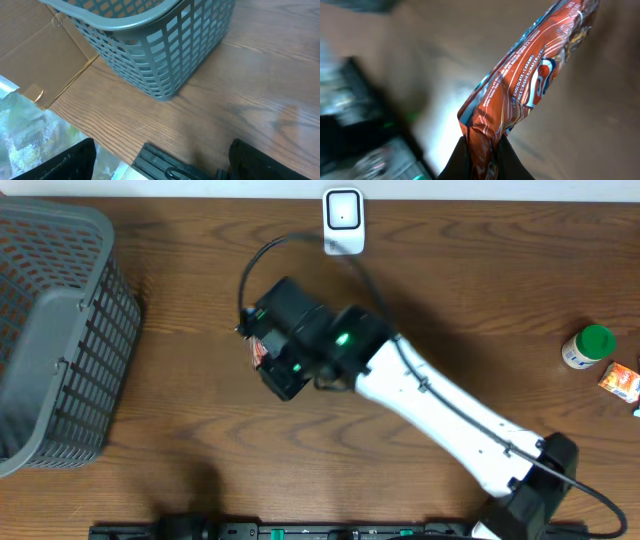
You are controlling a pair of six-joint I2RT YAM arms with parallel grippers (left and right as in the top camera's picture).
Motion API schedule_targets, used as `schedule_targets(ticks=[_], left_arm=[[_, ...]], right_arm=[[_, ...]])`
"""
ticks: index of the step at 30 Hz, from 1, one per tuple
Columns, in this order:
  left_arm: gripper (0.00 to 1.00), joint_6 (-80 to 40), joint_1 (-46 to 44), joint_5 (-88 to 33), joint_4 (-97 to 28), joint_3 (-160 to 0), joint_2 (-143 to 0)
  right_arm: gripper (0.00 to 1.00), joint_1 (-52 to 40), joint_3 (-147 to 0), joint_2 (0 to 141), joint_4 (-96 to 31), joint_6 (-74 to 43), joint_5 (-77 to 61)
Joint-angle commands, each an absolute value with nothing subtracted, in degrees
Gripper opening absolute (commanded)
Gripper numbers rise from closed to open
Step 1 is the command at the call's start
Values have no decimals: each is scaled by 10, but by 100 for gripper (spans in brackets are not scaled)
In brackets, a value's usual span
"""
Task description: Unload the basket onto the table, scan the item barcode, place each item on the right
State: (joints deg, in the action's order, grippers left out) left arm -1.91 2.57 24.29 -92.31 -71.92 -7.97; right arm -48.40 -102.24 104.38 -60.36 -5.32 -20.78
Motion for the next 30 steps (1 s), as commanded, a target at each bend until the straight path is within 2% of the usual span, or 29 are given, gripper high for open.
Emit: schedule_targets(ticks=[1, 7, 19, 25, 30], left_arm=[[86, -23, 27, 246, -968, -721, -76], [86, -22, 27, 246, -968, -721, -76], [86, -23, 27, 246, -968, -721, -76], [86, -22, 27, 246, -968, -721, -76], [86, -23, 27, 246, -968, -721, -76]], right_arm=[[1, -444, -981, 1065, -594, 4, -447], [1, -382, -884, 1066, -520, 45, -620], [1, -301, -735, 1084, -391, 33, -633], [1, -277, -693, 1091, -373, 3, -509], [1, -267, -668, 1091, -364, -2, -496]])
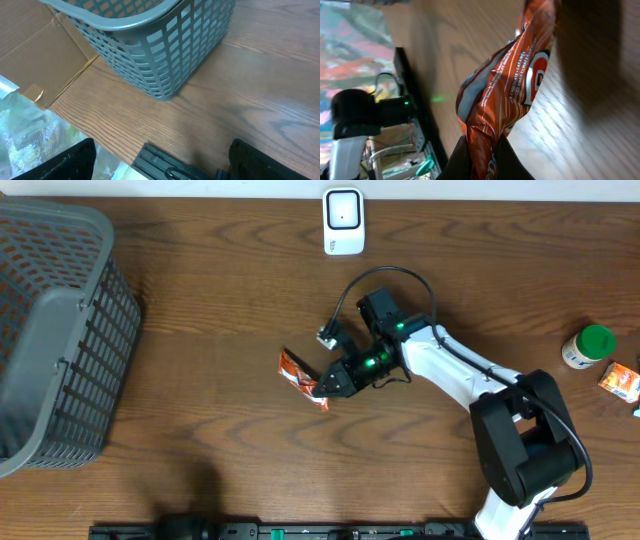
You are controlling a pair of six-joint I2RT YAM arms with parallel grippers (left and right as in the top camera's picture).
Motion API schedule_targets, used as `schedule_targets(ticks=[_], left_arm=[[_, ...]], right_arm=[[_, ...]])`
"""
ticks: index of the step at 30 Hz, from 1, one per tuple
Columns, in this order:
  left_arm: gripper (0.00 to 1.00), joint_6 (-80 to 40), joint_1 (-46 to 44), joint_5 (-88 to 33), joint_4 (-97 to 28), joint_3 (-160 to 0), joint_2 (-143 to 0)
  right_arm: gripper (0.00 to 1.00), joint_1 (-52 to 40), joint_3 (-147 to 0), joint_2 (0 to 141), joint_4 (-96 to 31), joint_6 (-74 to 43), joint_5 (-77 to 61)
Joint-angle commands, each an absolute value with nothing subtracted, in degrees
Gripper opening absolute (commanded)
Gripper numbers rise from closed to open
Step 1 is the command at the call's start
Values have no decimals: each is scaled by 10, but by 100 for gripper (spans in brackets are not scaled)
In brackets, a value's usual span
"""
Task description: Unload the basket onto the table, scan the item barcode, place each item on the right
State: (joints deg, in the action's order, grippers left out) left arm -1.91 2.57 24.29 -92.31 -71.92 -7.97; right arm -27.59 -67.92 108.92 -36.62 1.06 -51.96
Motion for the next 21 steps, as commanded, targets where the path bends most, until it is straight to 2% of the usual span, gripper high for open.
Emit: schedule_targets(ticks=[1, 4, 6, 8, 11, 12, 14, 17, 18, 19, 21], left_arm=[[86, -23, 27, 246, -968, -721, -76], [86, -23, 27, 246, -968, -721, -76], [86, -23, 27, 246, -968, -721, -76], [86, -22, 27, 246, -968, -721, -76], [86, -22, 27, 246, -968, -721, -76], [86, -22, 27, 246, -968, -721, -76], [86, -22, 27, 246, -968, -721, -76], [86, -22, 27, 246, -968, -721, -76], [85, -23, 27, 246, -968, -721, -76], [86, -23, 27, 246, -967, -721, -76], [86, -23, 27, 246, -968, -721, -76]], right_arm=[[1, -264, -667, 1091, -364, -2, -496], [2, -252, -666, 1091, -365, -5, -489], [8, -244, -666, 1091, -366, -23, -475], [29, -237, -666, 1091, -366, -45, -451], [36, -222, -666, 1091, -366, -68, -408], [44, -216, -666, 1091, -369, -77, -388], [50, -205, -666, 1091, -377, -95, -352], [75, -192, -666, 1091, -386, -107, -303], [78, -190, -667, 1091, -385, -107, -296], [67, -187, -667, 1091, -384, -107, -292], [1, -183, -670, 1090, -385, -115, -301]])
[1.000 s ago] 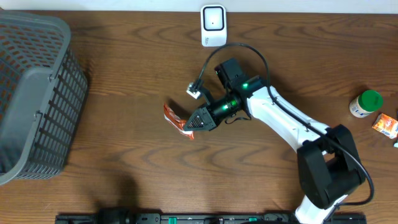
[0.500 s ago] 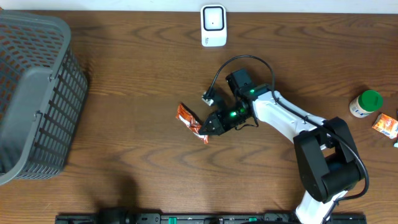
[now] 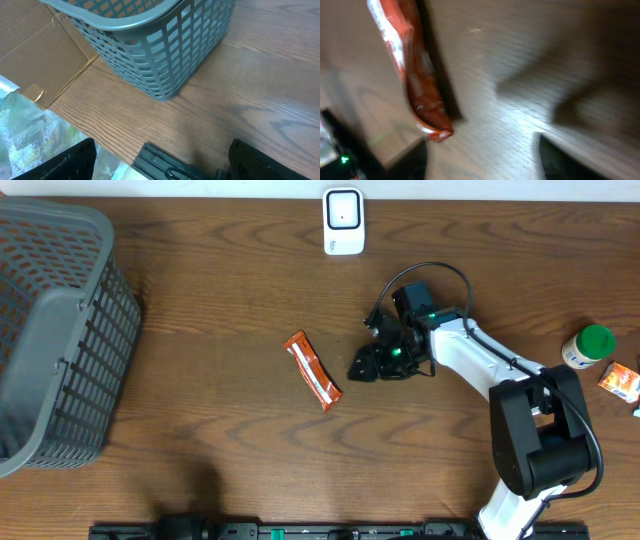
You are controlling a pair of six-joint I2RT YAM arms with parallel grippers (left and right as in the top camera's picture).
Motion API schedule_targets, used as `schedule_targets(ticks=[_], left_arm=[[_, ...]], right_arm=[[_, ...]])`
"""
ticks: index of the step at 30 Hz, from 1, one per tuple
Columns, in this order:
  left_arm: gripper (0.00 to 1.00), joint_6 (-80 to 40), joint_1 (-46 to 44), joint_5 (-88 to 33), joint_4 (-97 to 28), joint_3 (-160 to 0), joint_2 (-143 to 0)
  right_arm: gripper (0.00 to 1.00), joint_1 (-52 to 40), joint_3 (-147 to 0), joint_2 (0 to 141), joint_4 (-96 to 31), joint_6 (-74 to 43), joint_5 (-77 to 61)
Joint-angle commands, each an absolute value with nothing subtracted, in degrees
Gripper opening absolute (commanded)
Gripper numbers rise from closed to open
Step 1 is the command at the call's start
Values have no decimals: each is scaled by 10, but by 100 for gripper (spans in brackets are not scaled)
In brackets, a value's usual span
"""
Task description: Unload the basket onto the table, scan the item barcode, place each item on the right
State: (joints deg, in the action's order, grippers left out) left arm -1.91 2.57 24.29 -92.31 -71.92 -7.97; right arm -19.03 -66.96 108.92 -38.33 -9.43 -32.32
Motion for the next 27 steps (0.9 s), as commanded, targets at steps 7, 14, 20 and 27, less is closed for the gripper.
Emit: schedule_targets(ticks=[7, 14, 20, 27], left_arm=[[86, -22, 27, 246, -968, -721, -76], [86, -23, 27, 246, -968, -721, -76], [86, -23, 27, 246, -968, -721, -76], [86, -23, 27, 246, -968, -721, -76]], right_arm=[[1, -201, -683, 1082, -385, -155, -333], [1, -242, -715, 1081, -386, -159, -345], [2, -286, -739, 1081, -380, -163, -343], [1, -322, -742, 1082, -365, -168, -241]])
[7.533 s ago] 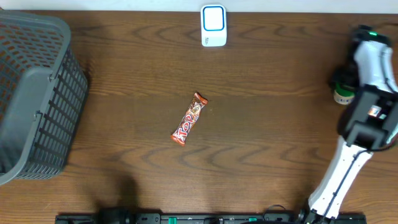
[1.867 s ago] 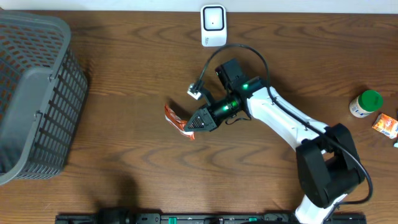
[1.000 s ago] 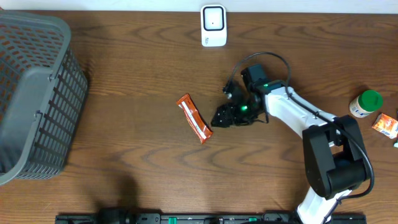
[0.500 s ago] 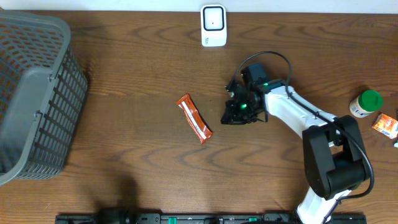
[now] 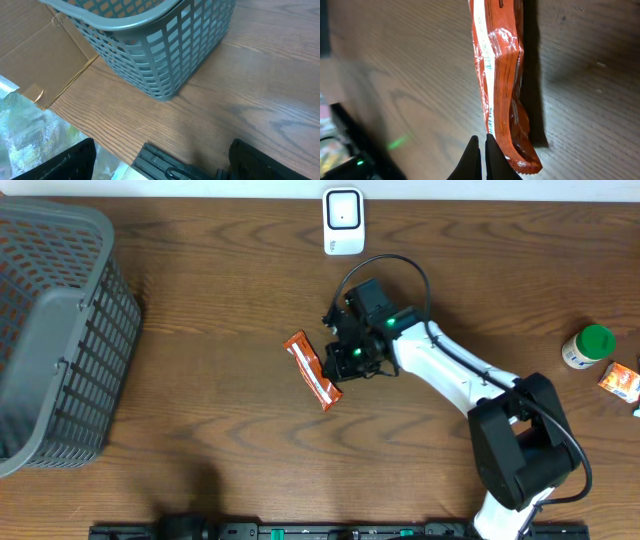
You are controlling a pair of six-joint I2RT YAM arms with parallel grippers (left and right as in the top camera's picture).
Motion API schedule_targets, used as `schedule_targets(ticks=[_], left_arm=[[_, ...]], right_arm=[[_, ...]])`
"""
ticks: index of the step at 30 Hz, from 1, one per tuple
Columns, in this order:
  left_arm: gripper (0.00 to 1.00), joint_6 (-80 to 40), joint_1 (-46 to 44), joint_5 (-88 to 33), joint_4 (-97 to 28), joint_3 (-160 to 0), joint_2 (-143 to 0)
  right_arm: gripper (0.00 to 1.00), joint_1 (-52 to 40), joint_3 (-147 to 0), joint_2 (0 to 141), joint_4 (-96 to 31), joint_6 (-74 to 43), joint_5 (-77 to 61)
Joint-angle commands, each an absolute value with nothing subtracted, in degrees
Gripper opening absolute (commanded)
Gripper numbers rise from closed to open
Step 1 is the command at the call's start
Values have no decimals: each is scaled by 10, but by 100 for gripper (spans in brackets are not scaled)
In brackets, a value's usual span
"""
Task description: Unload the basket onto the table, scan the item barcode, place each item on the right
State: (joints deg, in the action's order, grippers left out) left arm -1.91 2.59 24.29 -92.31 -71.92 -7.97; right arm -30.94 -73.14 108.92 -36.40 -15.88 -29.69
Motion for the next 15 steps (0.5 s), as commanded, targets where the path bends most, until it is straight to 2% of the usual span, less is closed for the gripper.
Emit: schedule_targets(ticks=[1, 15], left_arm=[[86, -22, 27, 246, -968, -721, -76], [86, -23, 27, 246, -967, -721, -76]], right_arm=[[1, -328, -742, 1083, -364, -167, -236], [1, -373, -741, 1158, -356, -199, -189]])
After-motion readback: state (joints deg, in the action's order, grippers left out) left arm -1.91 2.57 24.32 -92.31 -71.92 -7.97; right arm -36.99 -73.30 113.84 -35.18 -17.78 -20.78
